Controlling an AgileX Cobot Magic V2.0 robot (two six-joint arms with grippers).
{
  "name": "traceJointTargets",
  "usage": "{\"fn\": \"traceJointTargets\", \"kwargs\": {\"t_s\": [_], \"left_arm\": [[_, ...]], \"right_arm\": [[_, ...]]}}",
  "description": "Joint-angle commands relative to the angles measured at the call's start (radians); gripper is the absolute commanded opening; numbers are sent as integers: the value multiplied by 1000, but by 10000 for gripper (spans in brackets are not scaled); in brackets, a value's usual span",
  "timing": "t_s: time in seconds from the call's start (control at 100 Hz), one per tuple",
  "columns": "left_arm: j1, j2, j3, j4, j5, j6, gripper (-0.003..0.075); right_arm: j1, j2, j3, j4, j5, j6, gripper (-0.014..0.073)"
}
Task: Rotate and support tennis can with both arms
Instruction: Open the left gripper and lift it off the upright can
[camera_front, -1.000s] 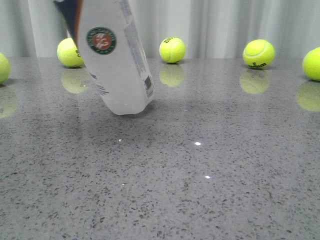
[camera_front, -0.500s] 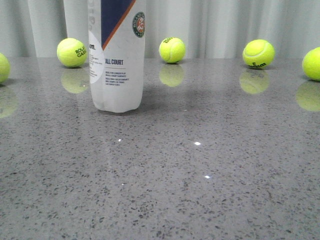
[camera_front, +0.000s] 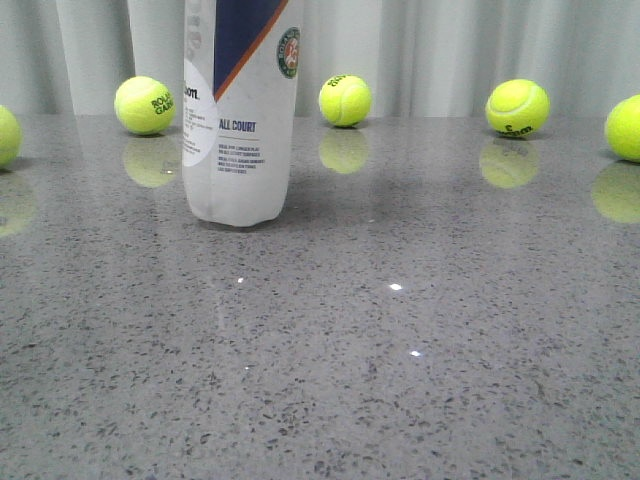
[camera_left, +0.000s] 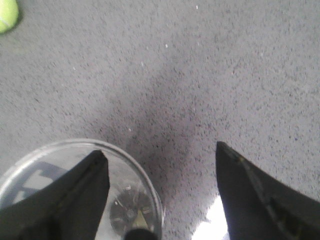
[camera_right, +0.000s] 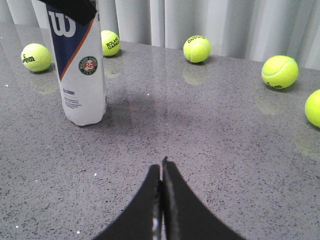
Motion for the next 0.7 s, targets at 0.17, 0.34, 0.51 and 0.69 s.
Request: {"fn": "traceJointTargets", "kwargs": {"t_s": [0.17, 0.34, 0.51, 0.69], "left_arm": [[-3, -117, -27, 13, -158, -33, 138], [-3, -187, 52, 20, -263, -43, -14], [-3, -294, 226, 107, -416, -142, -19], [-3, -412, 443, 112, -556, -164, -19]], "right_arm": [[-4, 10, -24, -10, -71, 0, -60], [-4, 10, -24, -10, -71, 0, -60], [-4, 10, -24, -10, -71, 0, -60], [-4, 10, -24, -10, -71, 0, -60]]}}
